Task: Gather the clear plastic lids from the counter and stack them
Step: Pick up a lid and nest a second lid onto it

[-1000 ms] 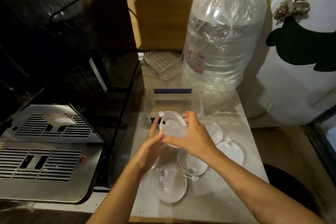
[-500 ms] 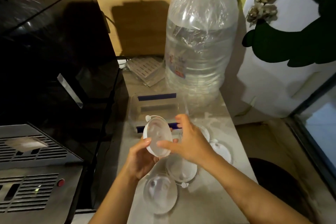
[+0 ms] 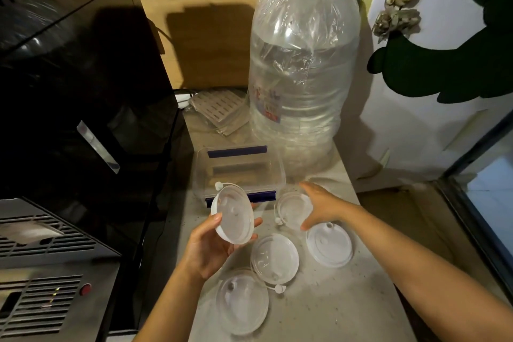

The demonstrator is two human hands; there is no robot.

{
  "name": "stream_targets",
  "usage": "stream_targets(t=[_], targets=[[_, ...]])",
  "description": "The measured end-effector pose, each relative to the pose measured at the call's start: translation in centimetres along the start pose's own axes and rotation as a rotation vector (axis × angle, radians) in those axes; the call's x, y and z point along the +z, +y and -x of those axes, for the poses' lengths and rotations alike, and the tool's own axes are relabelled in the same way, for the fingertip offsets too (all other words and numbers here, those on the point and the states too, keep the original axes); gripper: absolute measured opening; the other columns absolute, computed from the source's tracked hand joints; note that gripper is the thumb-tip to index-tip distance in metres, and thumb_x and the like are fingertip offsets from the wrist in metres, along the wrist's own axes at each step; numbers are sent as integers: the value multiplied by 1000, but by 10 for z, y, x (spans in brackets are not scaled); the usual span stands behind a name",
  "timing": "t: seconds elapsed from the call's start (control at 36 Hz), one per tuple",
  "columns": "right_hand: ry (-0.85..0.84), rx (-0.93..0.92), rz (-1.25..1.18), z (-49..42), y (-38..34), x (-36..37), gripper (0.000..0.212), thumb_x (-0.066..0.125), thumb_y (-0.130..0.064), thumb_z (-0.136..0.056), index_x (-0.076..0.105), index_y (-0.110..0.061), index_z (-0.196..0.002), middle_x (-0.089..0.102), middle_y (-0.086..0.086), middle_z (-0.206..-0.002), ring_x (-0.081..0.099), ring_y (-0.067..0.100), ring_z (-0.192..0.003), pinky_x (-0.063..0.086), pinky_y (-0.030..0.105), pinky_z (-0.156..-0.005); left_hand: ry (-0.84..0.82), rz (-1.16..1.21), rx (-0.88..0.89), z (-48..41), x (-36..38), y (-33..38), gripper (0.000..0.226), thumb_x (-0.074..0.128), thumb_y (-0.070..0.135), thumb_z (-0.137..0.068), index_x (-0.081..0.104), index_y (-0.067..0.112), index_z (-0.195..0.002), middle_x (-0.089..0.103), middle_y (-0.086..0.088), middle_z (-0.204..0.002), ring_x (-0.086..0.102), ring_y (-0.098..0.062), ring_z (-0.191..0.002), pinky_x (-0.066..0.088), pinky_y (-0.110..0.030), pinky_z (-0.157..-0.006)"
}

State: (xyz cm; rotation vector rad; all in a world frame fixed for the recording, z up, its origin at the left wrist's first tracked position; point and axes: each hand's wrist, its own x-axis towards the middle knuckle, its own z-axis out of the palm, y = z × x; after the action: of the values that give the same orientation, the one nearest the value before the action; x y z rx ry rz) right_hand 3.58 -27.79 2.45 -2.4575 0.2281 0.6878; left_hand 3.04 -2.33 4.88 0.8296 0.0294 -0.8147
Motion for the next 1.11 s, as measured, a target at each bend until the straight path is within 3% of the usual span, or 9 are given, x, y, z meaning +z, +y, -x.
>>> stream_targets(t=[0.06,0.22,0.33,0.44,0.56,0.67,0.83,1.0,1.11], targets=[[-28,-24,37,-3,-5,4,116,83,-23,-62,5,-20,-147,5,3,-158,10,22,-145,31,40,-112,2,7,-6,-1,-1,0,102,90,39,-19,52,18,-112,60,-15,-110,69,-36,-90,61,-39,-66],[-36,-60,116,-13,-12,11,115,84,-20,-61,8,-15,-148,13,3,-157,16,21,-144,24,30,-114,35,31,-3,-2,-4,0,104,91,37,-20,51,16,-114,60,-18,-111,68,-38,-91,61,-41,-66],[-21,-71,117,-12,-11,10,111,84,-21,-60,13,-16,-146,19,3,-155,23,21,-141,31,32,-111,48,30,1,-4,-6,0,102,90,37,-22,52,15,-114,61,-18,-109,68,-37,-91,61,-39,-67],[-6,-52,76,-7,-9,8,114,84,-22,-60,9,-25,-146,13,-2,-156,20,23,-141,43,44,-103,43,22,13,-7,-5,1,100,91,36,-23,54,12,-113,61,-19,-107,68,-37,-91,61,-38,-66],[36,-83,59,2,-7,-6,110,82,-21,-62,11,-21,-146,16,4,-155,18,23,-142,30,37,-112,45,20,16,-8,-4,2,97,91,36,-20,55,16,-108,65,-14,-101,69,-34,-89,60,-39,-67],[109,-115,31,20,-13,-28,108,83,-24,-61,14,-25,-145,22,1,-152,25,24,-138,35,37,-108,36,14,20,-8,-1,3,100,91,36,-21,53,17,-111,60,-14,-109,62,-37,-100,58,-40,-72],[245,-212,-118,54,-37,-53,108,81,-35,-63,12,-28,-146,19,-4,-155,24,16,-139,30,31,-108,14,14,36,-10,7,4,116,90,34,-25,40,12,-127,50,-19,-119,51,-39,-112,57,-42,-78],[203,-314,-366,80,-74,-48,93,76,-33,-70,19,-27,-144,31,-6,-147,33,10,-129,32,28,-105,-108,-98,81,-10,14,4,94,90,34,-28,51,25,-113,51,-15,-114,50,-34,-110,43,-52,-97],[122,-310,-455,84,-91,-35,87,75,-38,-71,25,-30,-141,41,-18,-126,42,10,-119,40,32,-102,-132,-173,111,-9,20,6,102,90,30,-31,44,29,-122,51,-12,-112,58,-27,-98,58,-37,-78]])
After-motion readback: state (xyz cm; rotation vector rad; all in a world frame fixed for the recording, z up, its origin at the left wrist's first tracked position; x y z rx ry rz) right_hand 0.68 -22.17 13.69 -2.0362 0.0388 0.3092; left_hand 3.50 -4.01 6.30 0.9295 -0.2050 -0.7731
